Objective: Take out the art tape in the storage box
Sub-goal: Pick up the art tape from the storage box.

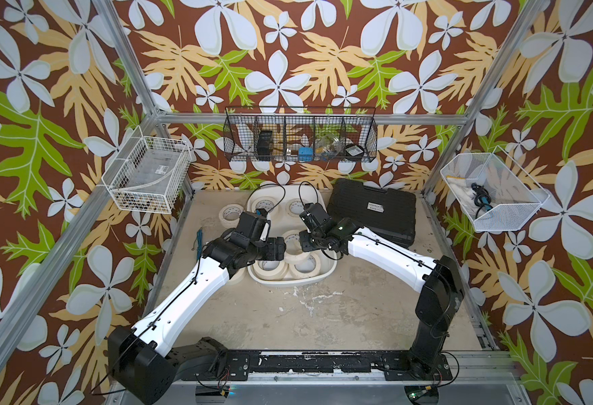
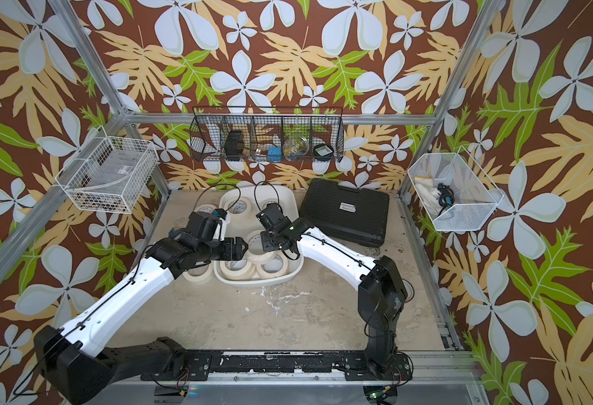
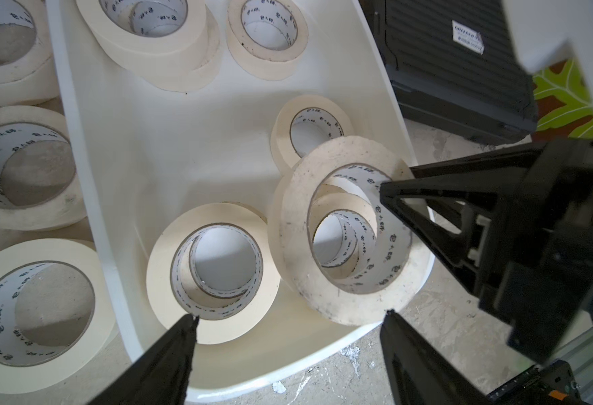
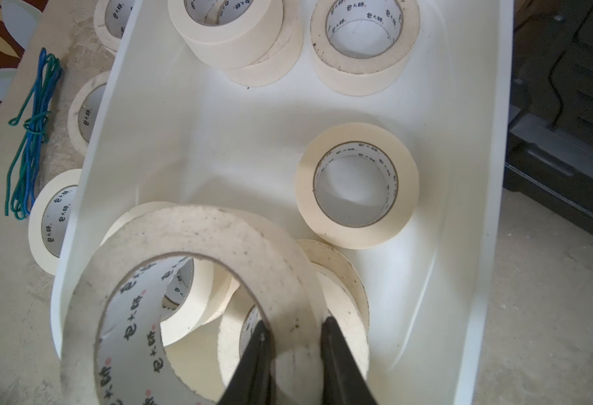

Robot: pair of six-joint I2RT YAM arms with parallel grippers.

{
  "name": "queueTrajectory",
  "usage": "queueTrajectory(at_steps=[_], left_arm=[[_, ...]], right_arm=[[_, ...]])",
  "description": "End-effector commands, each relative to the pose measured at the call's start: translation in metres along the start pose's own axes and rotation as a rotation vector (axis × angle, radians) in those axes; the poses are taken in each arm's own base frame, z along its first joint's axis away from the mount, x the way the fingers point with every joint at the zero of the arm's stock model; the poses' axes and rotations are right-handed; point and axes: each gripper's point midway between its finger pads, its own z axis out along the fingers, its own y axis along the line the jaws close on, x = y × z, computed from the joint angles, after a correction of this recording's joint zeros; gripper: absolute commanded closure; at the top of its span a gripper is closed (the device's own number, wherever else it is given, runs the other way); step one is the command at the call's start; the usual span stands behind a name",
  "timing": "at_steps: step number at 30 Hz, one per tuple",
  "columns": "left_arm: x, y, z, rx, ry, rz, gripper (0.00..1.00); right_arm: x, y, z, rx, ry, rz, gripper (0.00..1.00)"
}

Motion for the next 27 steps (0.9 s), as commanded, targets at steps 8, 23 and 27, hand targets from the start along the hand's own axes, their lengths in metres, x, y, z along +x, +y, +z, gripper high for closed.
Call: queueTrajectory(at_steps=[8, 23, 27], left_arm=[[0.01, 0.004, 0.027, -0.111, 0.064, 0.107, 0.21], [0.017, -0.002, 0.041, -0.159, 0.088, 0.135, 0.66], [0.019, -0.001, 0.043, -0.158, 0.093, 0.131, 0.73]], right_arm=[[0.009, 0.008, -0.016, -0.015, -0.039, -0.016, 0.93], [0.018, 0.015, -0.019, -0.025, -0.029, -0.03, 0.92], [0.017, 0.017, -0.024, -0.037, -0.042, -0.027, 0.91]])
